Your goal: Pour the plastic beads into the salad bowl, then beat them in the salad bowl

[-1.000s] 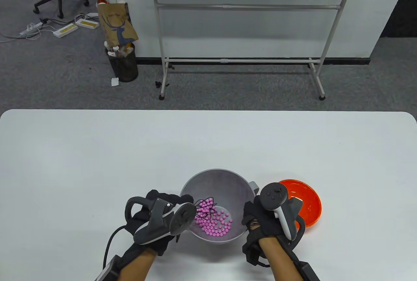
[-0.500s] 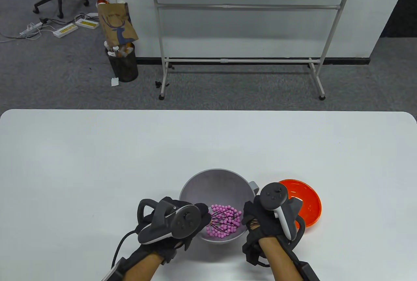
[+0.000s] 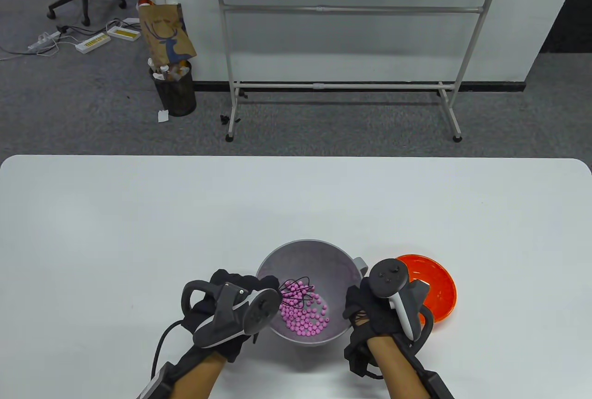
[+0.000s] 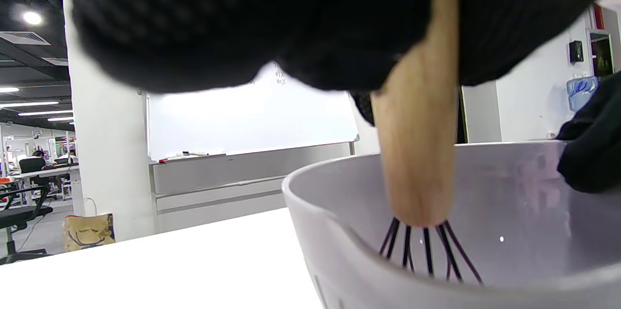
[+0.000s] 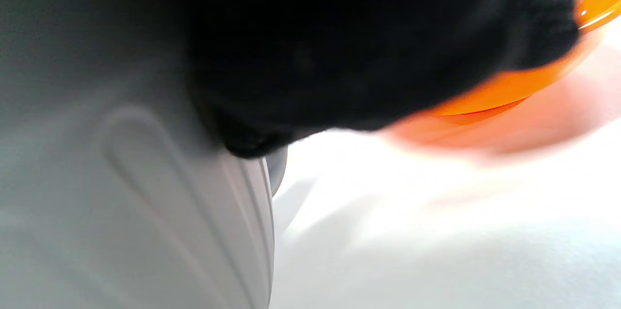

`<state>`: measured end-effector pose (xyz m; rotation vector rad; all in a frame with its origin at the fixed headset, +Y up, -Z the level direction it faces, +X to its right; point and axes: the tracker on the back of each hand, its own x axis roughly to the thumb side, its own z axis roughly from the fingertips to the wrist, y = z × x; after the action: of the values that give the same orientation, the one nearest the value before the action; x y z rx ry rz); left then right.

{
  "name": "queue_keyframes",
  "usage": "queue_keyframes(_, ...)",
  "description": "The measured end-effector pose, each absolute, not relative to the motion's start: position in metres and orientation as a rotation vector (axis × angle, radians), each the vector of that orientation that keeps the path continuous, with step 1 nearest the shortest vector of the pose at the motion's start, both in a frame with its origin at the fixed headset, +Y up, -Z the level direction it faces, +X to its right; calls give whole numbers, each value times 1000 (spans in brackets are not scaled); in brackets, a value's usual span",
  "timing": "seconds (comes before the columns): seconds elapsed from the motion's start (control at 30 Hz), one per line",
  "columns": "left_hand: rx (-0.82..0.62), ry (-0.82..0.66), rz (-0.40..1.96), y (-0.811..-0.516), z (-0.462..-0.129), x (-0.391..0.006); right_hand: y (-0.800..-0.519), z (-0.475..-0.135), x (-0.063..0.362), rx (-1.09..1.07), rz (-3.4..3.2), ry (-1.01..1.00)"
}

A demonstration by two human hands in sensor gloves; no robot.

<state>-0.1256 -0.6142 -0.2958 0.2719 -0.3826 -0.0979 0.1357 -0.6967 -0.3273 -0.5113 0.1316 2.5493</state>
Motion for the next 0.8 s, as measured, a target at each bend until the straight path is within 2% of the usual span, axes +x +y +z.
queue_keyframes(0.27, 121, -439, -104, -600, -285, -123, -697, -327, 136, -514, 2549, 135)
queue_keyframes(0.37, 39, -519, 36, -600, -283, -122, -697, -327, 135, -517, 2552, 134)
queue_keyframes(0.6, 128, -504, 89, -616, -286, -116, -697, -327, 136, -522, 2553, 133)
queue_keyframes(0.8, 213, -435, 111, -626, -291, -117, -697, -327, 135, -526, 2555, 130)
